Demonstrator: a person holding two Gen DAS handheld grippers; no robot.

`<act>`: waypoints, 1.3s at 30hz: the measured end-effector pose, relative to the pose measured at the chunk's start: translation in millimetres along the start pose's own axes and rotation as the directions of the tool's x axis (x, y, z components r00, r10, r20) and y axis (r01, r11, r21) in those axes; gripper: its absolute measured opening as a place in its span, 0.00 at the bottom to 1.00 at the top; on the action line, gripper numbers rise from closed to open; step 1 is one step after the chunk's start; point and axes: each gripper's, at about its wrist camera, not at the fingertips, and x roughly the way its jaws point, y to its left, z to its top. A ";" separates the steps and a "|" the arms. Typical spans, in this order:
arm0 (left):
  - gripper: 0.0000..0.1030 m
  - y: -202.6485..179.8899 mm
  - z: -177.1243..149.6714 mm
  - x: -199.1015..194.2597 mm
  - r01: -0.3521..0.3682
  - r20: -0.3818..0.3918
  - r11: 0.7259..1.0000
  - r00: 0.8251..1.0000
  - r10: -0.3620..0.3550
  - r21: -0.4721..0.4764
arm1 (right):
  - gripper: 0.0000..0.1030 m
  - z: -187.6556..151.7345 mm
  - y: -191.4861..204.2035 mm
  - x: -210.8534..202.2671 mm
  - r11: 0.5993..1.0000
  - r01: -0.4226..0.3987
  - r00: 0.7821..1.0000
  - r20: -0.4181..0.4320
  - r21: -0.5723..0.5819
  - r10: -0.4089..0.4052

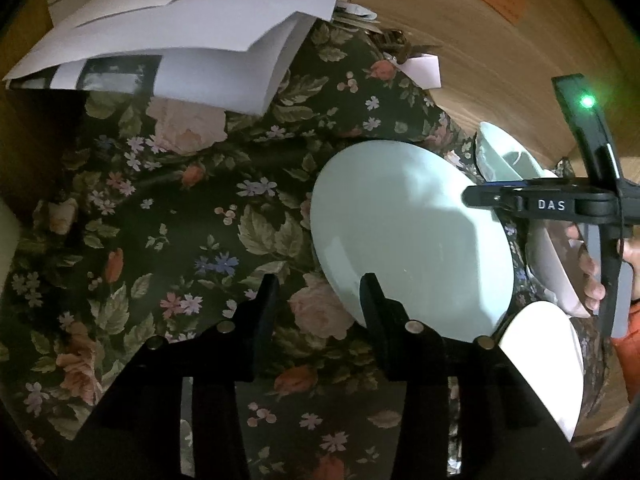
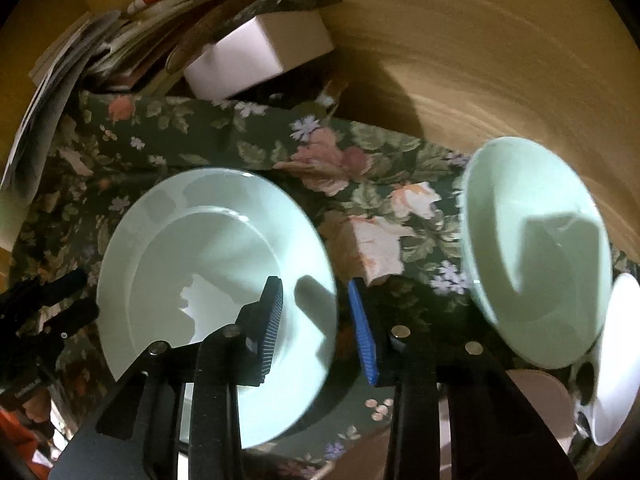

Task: Organize plates and bowls

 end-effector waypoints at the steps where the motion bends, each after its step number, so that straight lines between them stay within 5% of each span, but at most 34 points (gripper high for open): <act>1: 0.41 0.5 0.6 0.5 0.001 -0.003 1.000 1.000 -0.001 -0.001 | 0.30 0.0 2.5 1.4 1.000 -0.006 1.000 -0.010 -0.010 0.006; 23: 0.41 40.6 -13.6 -15.4 -0.044 -0.056 0.999 0.998 0.043 -0.031 | 0.32 -38.5 96.3 -2.6 0.988 -0.147 0.989 -0.011 -0.056 0.147; 39: 0.38 47.9 -16.7 -13.3 -0.060 -0.020 0.997 0.998 0.059 -0.047 | 0.33 -50.2 112.5 17.5 0.992 -0.105 0.994 0.023 -0.069 0.107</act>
